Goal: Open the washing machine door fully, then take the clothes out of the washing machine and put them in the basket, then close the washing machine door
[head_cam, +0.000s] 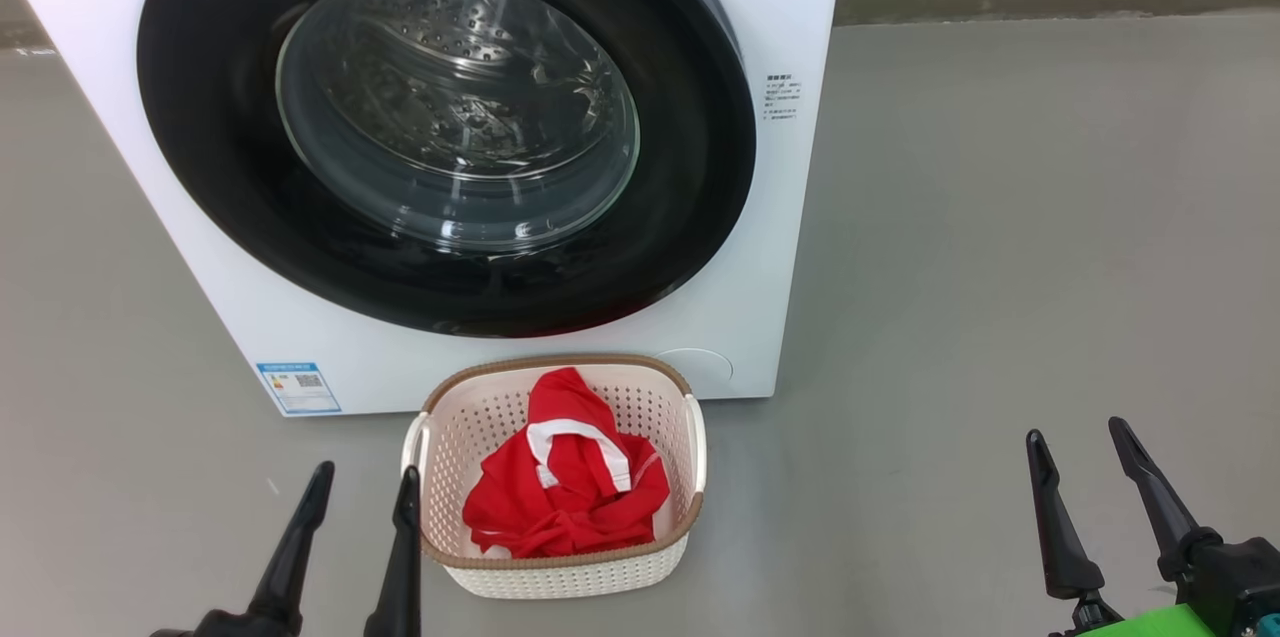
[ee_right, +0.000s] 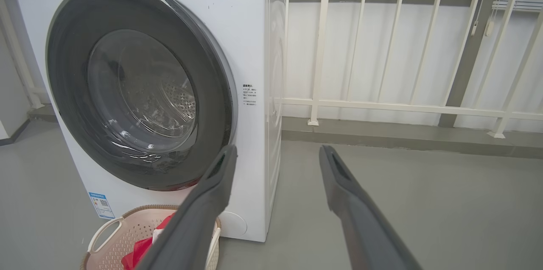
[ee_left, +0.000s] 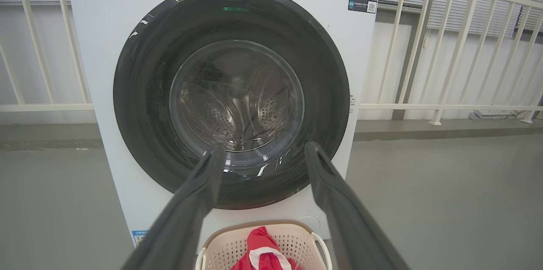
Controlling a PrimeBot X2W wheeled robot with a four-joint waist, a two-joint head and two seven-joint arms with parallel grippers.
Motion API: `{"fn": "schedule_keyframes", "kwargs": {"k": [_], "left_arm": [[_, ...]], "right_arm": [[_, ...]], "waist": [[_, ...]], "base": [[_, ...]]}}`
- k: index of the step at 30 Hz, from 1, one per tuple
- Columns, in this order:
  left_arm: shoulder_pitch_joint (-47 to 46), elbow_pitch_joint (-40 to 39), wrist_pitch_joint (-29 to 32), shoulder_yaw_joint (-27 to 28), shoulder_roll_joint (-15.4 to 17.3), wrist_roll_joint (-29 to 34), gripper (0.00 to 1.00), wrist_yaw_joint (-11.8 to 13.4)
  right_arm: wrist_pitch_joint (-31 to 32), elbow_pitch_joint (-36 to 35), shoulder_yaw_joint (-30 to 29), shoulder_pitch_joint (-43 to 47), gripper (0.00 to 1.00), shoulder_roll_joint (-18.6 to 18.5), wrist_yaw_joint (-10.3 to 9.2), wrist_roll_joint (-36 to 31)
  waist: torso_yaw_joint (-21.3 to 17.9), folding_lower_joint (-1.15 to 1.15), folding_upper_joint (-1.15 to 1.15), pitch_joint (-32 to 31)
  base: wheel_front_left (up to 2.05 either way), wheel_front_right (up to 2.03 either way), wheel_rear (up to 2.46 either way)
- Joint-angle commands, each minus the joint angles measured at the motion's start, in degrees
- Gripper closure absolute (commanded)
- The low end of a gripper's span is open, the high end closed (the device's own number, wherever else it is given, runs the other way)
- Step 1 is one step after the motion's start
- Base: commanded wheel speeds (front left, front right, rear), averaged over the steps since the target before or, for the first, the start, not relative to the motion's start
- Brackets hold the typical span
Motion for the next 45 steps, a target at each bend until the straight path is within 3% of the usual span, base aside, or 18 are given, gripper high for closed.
{"fn": "schedule_keyframes", "kwargs": {"k": [1,5,6,13,17,22,45], "left_arm": [[-1.22,-1.05,-0.28,1.85,0.46,0.94,0.0,-0.28],[-1.39,-1.01,-0.28,1.89,0.46,0.92,0.0,-0.41],[-0.01,0.18,0.01,0.04,0.0,0.72,1.0,-0.01],[0.41,3.77,0.61,-0.04,-0.23,-1.01,1.0,-0.05],[0.13,3.98,1.31,0.26,-0.2,-3.7,1.0,-0.17],[-0.25,4.34,2.11,0.58,-0.18,-7.04,1.0,-0.33],[-2.19,6.01,5.95,2.25,-0.05,-22.38,1.0,-1.04]], "right_arm": [[-0.31,-1.25,1.24,-1.2,0.0,-0.9,-0.08,-0.23],[-0.31,-1.27,1.12,-1.26,0.0,-0.9,-0.08,-0.6],[0.0,0.07,-0.04,0.0,1.0,0.0,0.0,-0.04],[0.51,3.72,0.26,0.29,1.0,0.84,0.0,1.77],[1.2,3.9,0.26,-0.12,1.0,0.78,0.0,4.46],[2.04,4.25,0.27,-0.71,1.0,0.7,-0.01,7.8],[5.92,5.8,0.28,-3.49,1.0,0.37,-0.02,23.15]], "waist": [[0.07,0.0,0.0,-0.03],[0.2,0.0,0.0,-0.04],[0.21,0.0,0.0,-0.04],[0.23,0.01,0.0,0.01],[0.27,0.13,0.0,-0.01],[0.31,0.01,0.0,0.22],[0.5,0.0,0.0,0.8]], "base": [[0.0,0.0,0.0],[0.0,0.0,0.0],[0.0,0.0,0.0],[0.0,0.0,0.0],[0.0,0.0,0.0],[0.0,0.0,0.0],[0.0,0.0,0.0]]}}
